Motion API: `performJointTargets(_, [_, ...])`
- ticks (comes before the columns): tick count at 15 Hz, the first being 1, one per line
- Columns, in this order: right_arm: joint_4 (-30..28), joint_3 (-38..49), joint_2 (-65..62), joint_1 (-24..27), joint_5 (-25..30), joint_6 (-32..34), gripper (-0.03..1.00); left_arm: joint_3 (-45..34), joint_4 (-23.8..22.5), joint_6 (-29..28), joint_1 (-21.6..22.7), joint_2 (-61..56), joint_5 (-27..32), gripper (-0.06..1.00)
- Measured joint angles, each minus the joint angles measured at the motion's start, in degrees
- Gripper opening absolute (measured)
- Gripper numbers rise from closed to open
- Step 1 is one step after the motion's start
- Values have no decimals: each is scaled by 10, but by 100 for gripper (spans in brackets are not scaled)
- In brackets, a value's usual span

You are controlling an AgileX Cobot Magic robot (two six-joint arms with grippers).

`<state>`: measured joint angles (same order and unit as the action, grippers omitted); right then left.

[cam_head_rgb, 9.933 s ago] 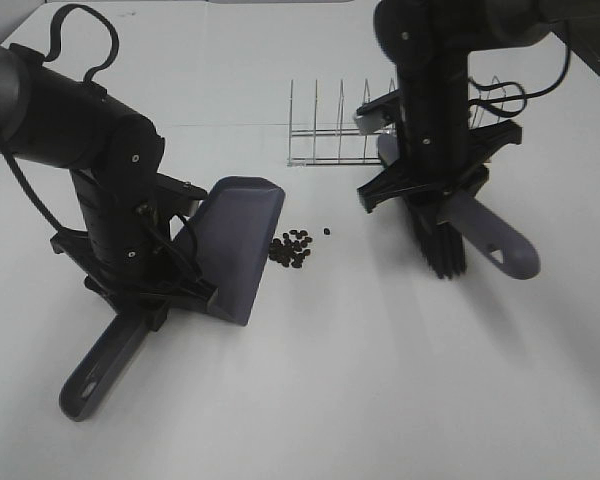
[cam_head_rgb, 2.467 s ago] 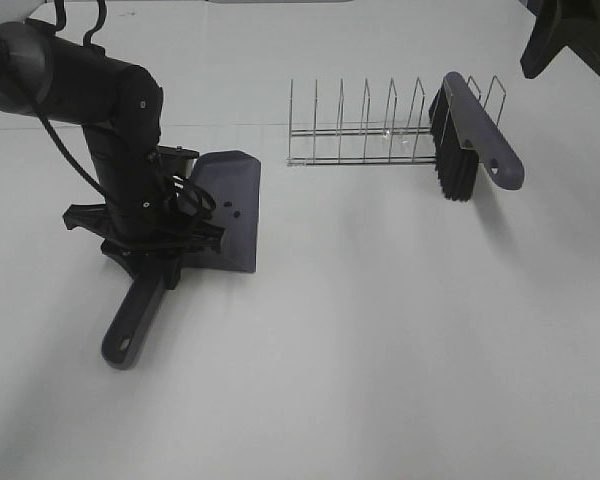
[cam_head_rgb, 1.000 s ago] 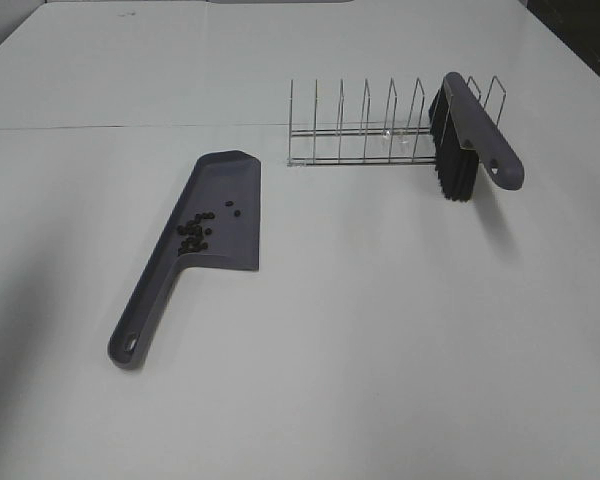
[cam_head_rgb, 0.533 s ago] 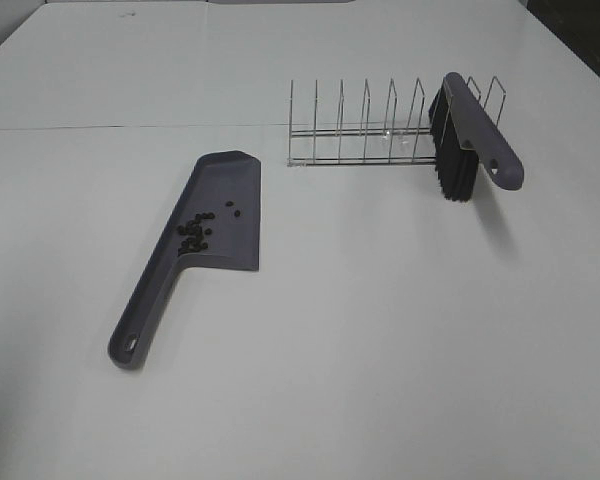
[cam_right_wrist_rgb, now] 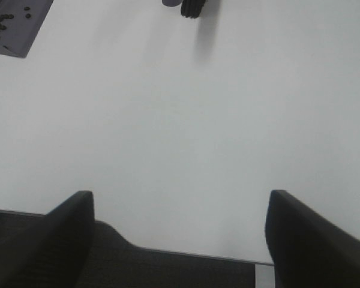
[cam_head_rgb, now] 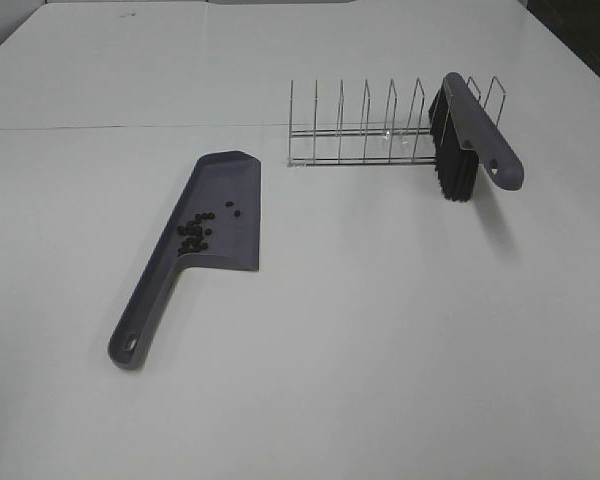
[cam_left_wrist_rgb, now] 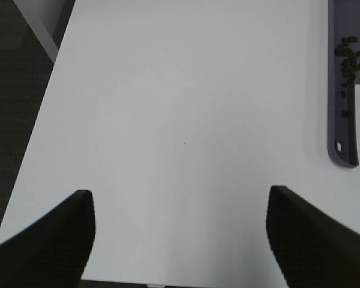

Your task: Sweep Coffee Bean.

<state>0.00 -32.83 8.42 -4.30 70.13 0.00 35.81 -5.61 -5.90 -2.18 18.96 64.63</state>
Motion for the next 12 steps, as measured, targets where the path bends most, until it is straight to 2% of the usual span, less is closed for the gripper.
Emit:
performJointTargets(4, [0,49,-78,0,-33,-13,65,-49,30,-10,0,-103,-29,70])
performJointTargets(7, [-6,66,-87,0,-61,-19,65,-57,31,-7,0,-175,-29,70])
performJointTargets(10, [-6,66,-87,0,-62,-19,65,-61,56,34,0,-193,-28,70])
performJointTargets(12, [-6,66,-87,0,-62,-19,65,-61,56,37,0,-193,-28,70])
